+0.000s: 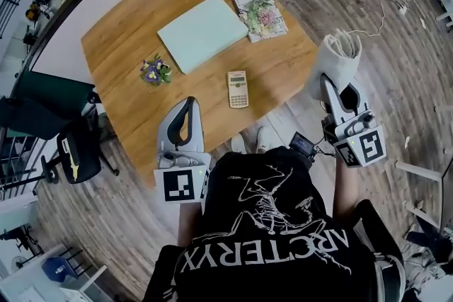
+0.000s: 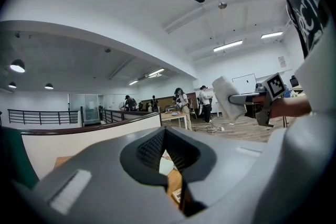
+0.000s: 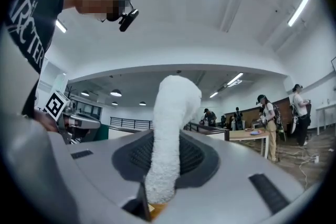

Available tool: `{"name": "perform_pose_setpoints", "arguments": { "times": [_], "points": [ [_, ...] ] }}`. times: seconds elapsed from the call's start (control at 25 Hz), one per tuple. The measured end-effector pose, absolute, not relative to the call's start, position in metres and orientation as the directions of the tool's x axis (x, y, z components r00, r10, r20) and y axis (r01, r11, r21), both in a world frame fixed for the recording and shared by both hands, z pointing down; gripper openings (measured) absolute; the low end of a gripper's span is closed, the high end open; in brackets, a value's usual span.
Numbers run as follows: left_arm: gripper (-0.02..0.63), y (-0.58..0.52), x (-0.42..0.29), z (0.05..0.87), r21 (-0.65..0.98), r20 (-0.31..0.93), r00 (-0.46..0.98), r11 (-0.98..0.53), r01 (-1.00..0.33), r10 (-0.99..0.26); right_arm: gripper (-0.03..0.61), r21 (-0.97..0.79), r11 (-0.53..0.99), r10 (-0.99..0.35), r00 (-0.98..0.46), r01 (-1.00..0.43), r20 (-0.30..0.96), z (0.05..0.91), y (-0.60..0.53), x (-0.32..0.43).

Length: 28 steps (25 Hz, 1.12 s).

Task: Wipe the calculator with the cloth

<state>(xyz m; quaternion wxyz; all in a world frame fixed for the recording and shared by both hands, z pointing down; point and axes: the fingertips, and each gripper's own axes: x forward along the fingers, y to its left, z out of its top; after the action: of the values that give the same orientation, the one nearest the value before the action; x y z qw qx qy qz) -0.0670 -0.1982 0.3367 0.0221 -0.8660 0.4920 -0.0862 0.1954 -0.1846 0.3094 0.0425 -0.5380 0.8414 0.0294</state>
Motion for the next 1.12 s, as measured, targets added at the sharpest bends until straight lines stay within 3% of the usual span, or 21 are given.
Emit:
{"name": "perform_pose_setpoints", "arguments": {
  "times": [0.36,1.12],
  "points": [
    [0.003,-0.207,-0.074,0.328,-0.156,0.075,0.479,-0.485,-0.861,-0.875,0.095,0.039,0.417,-0.901,-0.419,-0.908,-0.114,0.309,-0.189,0.186],
    [0.003,-0.218,-0.076,0.336,-0.145,0.087,0.461,-0.469,-0.871,-0.883,0.095,0.04,0.474,-0.876,-0.475,-0.88,-0.087,0.32,-0.206,0.167]
  ]
}}
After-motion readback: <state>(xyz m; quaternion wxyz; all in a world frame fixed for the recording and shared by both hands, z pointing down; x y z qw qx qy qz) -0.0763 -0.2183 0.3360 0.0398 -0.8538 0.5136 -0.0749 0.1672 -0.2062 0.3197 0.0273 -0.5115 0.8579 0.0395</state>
